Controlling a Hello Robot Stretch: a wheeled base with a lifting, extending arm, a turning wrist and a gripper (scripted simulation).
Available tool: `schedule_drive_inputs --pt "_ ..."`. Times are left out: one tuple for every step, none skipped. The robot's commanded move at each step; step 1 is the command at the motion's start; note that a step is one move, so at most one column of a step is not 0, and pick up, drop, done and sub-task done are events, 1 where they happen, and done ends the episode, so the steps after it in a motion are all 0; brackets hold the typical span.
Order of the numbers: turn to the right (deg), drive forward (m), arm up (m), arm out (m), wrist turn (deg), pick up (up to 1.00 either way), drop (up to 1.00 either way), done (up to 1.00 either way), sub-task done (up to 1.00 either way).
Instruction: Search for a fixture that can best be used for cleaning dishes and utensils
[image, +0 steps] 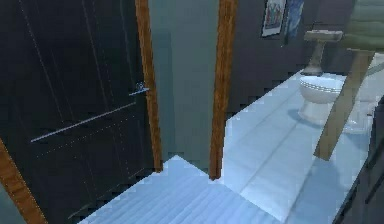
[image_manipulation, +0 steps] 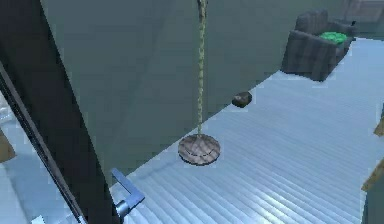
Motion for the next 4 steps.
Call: schedule_drive_inputs --pt "0.0 0.3 0.0 0.0 0.0 0.0 0.0 0.0 0.0" --pt "24.0 0.0 0.0 0.0 0.0 0.0 0.0 0.0 0.0" --pt "0.0 1.0 0.0 0.0 0.0 0.0 0.0 0.0 0.0" --pt "0.0 1.0 0.0 0.0 0.0 0.0 0.0 0.0 0.0"
